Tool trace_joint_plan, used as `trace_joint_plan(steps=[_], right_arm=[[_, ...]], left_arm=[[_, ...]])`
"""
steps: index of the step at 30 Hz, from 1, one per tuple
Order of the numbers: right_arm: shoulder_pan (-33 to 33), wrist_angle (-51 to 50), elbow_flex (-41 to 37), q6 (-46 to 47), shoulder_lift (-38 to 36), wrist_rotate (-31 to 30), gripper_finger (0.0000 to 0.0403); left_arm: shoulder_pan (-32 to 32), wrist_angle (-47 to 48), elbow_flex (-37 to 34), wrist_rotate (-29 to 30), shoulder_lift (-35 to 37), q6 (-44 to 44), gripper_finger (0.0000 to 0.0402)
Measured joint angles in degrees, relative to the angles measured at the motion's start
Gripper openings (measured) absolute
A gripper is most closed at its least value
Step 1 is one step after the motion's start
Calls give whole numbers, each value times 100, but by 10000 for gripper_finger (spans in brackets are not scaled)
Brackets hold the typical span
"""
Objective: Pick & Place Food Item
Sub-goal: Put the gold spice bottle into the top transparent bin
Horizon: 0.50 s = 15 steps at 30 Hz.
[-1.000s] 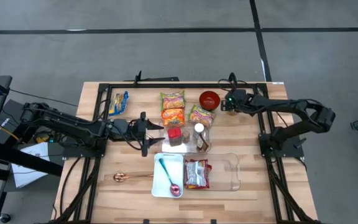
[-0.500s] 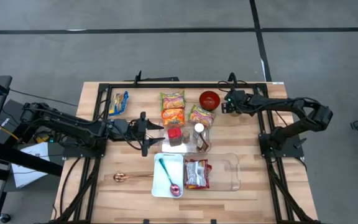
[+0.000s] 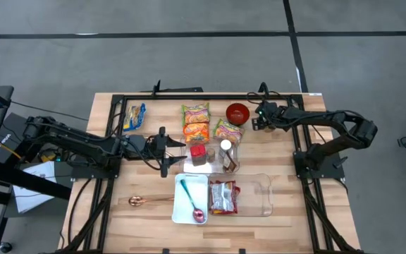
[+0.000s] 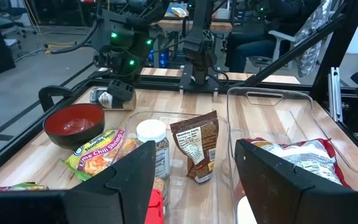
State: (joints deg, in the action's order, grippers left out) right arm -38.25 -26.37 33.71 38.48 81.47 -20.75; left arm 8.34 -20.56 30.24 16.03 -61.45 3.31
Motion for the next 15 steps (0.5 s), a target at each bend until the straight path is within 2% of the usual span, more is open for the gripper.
trace_joint_plan(steps=[7,10,15], right_arm=[[203,-444,-66,-168,-482,49,286],[342,-954,-111,-166,-915,168,286],[818,-1257,-90,-115,-1839,119,285]], left_arm=[[0,0,0,0,0,-175,213],[0,4,0,0,0,-206,213],[44,15,0,2,-28,-562,213]])
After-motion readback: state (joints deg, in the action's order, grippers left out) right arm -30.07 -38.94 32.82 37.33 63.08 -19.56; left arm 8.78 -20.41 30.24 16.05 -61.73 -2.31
